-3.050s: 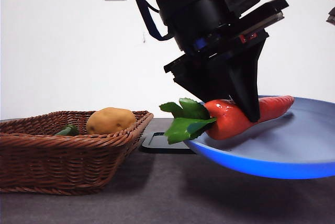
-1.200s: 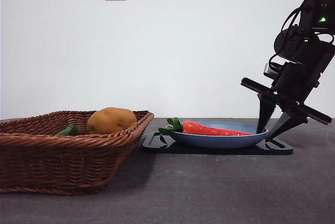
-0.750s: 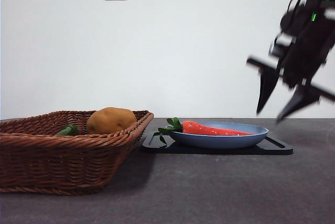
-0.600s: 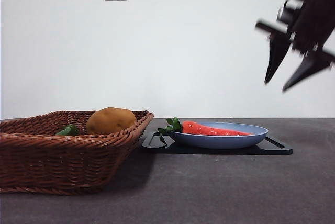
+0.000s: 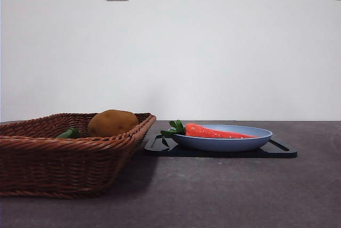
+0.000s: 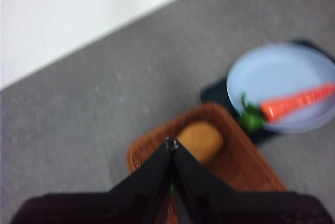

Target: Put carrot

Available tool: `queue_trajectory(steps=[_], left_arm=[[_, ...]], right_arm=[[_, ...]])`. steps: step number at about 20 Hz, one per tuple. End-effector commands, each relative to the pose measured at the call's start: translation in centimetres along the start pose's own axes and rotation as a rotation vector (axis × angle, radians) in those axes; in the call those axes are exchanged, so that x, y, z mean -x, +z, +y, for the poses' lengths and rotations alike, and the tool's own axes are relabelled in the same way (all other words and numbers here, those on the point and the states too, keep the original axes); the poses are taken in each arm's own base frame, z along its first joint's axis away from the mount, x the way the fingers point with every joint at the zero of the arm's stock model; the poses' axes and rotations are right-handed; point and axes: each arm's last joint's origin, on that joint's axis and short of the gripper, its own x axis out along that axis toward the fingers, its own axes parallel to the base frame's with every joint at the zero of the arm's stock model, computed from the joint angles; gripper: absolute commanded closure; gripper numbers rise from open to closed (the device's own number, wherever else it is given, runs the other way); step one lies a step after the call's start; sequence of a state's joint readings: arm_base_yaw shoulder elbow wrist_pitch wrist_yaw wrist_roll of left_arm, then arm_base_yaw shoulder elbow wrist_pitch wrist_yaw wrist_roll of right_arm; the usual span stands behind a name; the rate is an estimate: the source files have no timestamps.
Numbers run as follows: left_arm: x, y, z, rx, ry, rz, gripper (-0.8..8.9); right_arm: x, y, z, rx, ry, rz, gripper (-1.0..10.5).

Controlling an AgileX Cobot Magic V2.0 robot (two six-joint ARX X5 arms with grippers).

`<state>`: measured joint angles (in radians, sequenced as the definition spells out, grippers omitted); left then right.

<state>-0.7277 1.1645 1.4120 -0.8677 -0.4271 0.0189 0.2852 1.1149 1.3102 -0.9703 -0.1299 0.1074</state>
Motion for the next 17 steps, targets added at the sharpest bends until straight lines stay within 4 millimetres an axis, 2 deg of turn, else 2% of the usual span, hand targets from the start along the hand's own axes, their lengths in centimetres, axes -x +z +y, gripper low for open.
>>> queue_trajectory(steps=[1,4,8,12,15,17], left_arm=[[2.2,-0.7,1.2,-0.003,-0.029,0.002,8.08],[5.0,-2.4,2.5,-0.003,-0.021,-0.043,8.08],[6.4,-7.4,3.0,0.028,-0.02,-0.114,8.08],[5.5,-13.9,2.1,0.082,-0.105,-0.189,8.08],[4.5,-15.2,1.5,0.123,-0.13,-0.159,8.05],[4.1,-15.3,1.3,0.108,-0.128,-0.121,8.05]], right_arm=[[1.1,-1.4,1.4,0.071,0.004,-0.06,9.4],[2.0,-4.2,2.3,0.125,-0.011,-0.211,9.4],[1.1,-8.9,2.1,0.14,0.006,-0.422,9.4],[-2.0,-13.1,1.1,0.11,0.027,-0.508,9.4],[-3.2,-14.0,0.9,0.059,0.019,-0.426,9.4],[-3.4,-14.0,0.9,0.064,0.015,-0.411,9.4]])
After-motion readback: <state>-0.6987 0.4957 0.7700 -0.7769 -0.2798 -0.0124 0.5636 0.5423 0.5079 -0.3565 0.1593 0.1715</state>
